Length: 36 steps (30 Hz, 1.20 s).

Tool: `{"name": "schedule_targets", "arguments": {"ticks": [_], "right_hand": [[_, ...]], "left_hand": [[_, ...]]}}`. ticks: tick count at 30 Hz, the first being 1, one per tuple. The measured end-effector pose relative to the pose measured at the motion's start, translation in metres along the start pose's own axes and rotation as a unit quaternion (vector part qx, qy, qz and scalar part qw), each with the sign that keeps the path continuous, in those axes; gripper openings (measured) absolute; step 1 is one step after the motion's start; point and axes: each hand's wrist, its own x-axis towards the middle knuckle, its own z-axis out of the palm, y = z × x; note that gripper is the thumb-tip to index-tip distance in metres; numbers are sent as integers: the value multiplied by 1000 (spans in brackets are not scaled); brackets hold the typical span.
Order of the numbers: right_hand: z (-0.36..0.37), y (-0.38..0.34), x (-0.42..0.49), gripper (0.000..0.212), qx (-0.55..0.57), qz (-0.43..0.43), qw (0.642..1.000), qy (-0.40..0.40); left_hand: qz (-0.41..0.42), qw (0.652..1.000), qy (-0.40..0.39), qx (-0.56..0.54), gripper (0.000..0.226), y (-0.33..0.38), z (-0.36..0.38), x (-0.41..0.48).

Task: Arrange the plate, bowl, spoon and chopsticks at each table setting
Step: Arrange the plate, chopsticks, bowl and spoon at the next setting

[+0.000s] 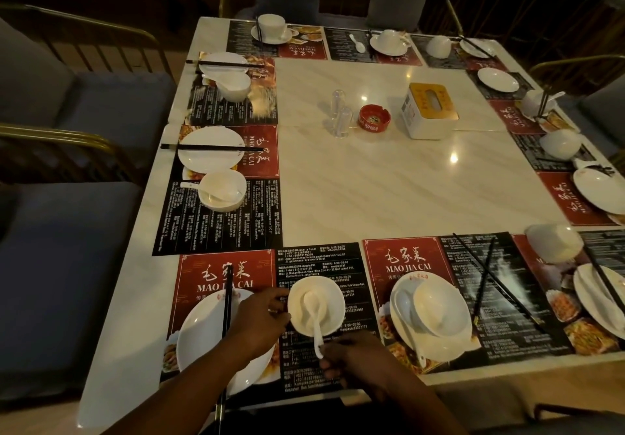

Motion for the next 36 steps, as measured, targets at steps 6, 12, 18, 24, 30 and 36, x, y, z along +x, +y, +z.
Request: {"name": "schedule_targets", "arguments": {"ticks": [6,12,18,24,30,36], "right_hand": [[-5,0,1,19,-15,1,1000,11],[-11,-2,4,31,-54,1,997,56],[-14,0,19,21,-110,-103,971,185],[-18,-7,33,33,-215,-161,946,182],[-22,-7,40,33,-226,-171,943,174],[-28,-9,40,32,-241,-168,941,166]], "left_hand": [[-3,1000,7,2,44,1,1,0],[-12,1000,9,1,41,1,2,0],[-21,1000,12,-12,42,0,5,0],[-28,999,16,-8,43,1,6,-2],[-34,999,20,-17,43,4,7,-4],[-35,999,16,-10,41,11,5,-6]]}}
